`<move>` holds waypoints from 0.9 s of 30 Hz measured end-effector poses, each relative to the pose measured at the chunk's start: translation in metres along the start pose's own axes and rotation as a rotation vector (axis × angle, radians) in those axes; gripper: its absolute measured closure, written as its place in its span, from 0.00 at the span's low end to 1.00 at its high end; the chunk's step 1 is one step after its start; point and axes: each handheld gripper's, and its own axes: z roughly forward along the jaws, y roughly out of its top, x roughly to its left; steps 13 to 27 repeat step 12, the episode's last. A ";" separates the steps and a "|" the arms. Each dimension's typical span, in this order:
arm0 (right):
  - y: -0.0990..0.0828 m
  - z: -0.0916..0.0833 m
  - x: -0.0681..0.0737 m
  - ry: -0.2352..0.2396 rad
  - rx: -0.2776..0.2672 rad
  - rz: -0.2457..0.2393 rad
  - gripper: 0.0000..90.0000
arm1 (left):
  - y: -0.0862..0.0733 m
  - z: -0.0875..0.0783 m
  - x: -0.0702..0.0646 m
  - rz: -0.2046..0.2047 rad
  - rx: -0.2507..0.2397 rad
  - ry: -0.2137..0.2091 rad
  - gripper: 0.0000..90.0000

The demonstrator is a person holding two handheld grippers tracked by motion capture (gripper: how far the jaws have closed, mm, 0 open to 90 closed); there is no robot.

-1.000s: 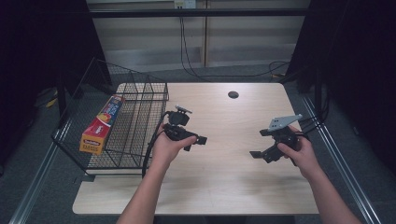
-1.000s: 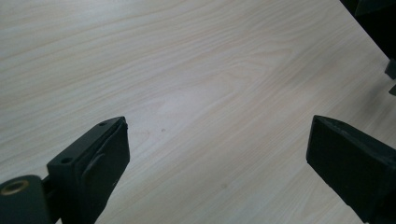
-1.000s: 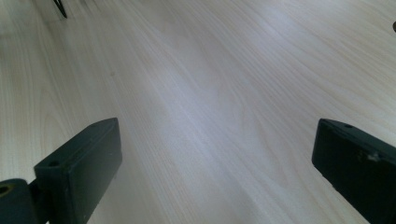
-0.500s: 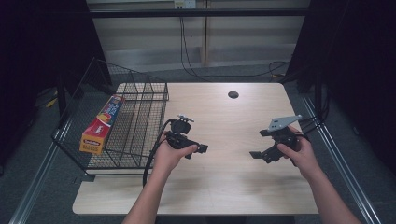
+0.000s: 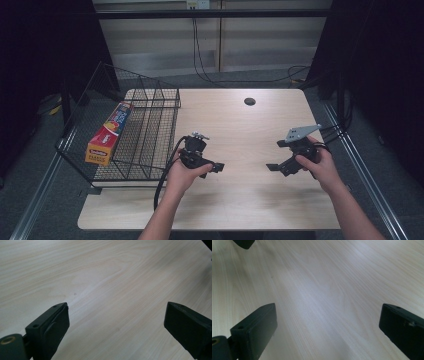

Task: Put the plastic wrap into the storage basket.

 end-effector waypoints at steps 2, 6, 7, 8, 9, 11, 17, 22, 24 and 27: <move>-0.001 0.002 0.000 0.000 0.005 -0.003 0.02 | -0.003 0.001 -0.001 0.006 -0.004 -0.011 0.07; -0.002 0.004 0.001 -0.003 0.018 -0.001 0.02 | -0.008 0.003 -0.002 0.015 -0.014 -0.034 0.07; -0.003 0.005 0.001 -0.005 0.018 0.001 0.02 | -0.009 0.003 -0.003 0.015 -0.015 -0.037 0.07; -0.003 0.005 0.001 0.000 0.018 -0.001 0.02 | -0.010 0.004 -0.002 0.023 -0.004 -0.042 0.07; -0.003 0.005 0.000 -0.007 0.019 -0.003 0.02 | -0.010 0.004 -0.002 0.030 0.007 -0.044 0.06; -0.004 0.006 0.000 -0.005 0.019 -0.002 0.02 | -0.011 0.005 -0.003 0.041 0.017 -0.043 0.06; -0.004 0.006 0.001 -0.008 0.022 0.000 0.02 | -0.011 0.006 -0.003 0.042 0.019 -0.048 0.06; -0.004 0.006 0.001 -0.008 0.022 0.000 0.02 | -0.011 0.006 -0.003 0.042 0.019 -0.048 0.06; -0.004 0.006 0.001 -0.008 0.022 0.000 0.02 | -0.011 0.006 -0.003 0.042 0.019 -0.048 0.06; -0.004 0.006 0.001 -0.008 0.022 0.000 0.02 | -0.011 0.006 -0.003 0.042 0.019 -0.048 0.06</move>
